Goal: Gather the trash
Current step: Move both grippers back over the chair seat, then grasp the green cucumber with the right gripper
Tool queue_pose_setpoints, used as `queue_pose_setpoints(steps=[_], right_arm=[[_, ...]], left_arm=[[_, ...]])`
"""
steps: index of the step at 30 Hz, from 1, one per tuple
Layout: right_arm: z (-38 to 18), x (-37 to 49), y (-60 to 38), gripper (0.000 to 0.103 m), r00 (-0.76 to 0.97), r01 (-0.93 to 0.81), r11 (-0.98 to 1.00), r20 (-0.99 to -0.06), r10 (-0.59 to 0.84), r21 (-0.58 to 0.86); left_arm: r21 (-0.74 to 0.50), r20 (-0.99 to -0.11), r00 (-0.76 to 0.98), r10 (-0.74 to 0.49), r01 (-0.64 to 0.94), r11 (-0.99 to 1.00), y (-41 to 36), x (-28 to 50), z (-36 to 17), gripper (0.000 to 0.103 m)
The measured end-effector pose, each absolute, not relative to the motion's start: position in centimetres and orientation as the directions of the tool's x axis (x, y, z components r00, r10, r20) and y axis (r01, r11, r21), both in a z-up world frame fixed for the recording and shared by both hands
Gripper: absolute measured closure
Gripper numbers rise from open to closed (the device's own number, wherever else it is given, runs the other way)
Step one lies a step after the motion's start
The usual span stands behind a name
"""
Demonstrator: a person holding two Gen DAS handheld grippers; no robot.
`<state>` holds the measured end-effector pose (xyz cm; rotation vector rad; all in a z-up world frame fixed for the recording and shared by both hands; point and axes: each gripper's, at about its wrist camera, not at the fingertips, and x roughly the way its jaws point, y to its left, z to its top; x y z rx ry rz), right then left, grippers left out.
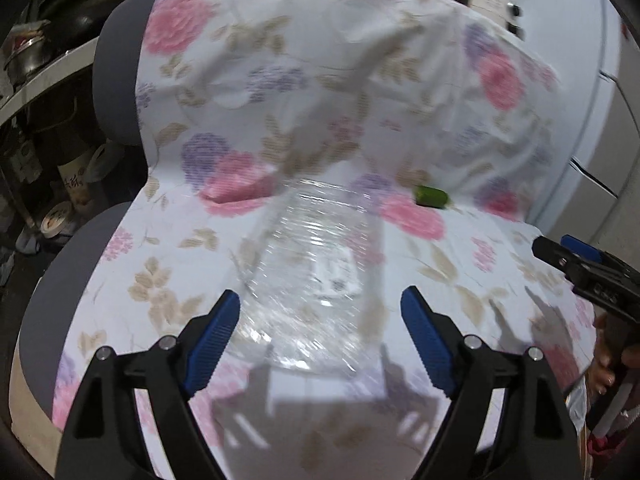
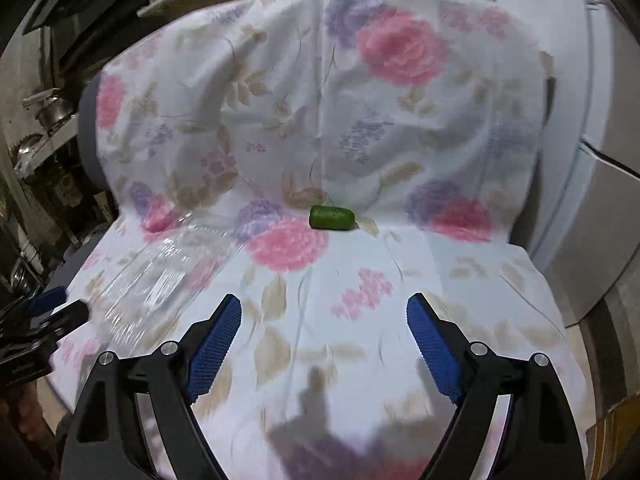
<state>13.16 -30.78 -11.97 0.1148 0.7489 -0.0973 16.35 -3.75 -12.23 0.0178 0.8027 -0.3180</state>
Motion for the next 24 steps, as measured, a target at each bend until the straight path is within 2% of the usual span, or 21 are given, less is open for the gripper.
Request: queue_pose_setpoints(steps=[4, 11, 21, 24], right_arm=[[-13.8, 19.4, -31.6, 0.018, 0.696, 0.148, 0.987, -0.716, -0.058, 0.064], [-17.2, 27.0, -31.4, 0.018, 0.645, 0.138, 0.990, -0.756, -0.110, -0.026], [-20.7, 32.3, -32.3, 0.020, 0.583, 0.162, 0.981, -0.792, -0.180, -0.104], [-21.4, 33.1, -33.0, 0.024, 0.562, 0.174, 0.981, -0.810, -0.166, -0.080]], left_arm=[[-0.108, -0.722, 0.646, -0.247, 0.247, 0.963, -2.2, 20.0, -12.8, 0.022], [-0.110, -0.725, 0.652, -0.222, 0.209, 0.972, -0.7, 24.5, -14.0, 0.022], [-0.133, -0.765, 0.599, -0.236, 0.212, 0.968, -0.2, 28.6, -16.7, 0.022], [-0.142, -0.770, 0.589, -0.245, 0.216, 0.966, -0.3, 28.6, -17.2, 0.022]])
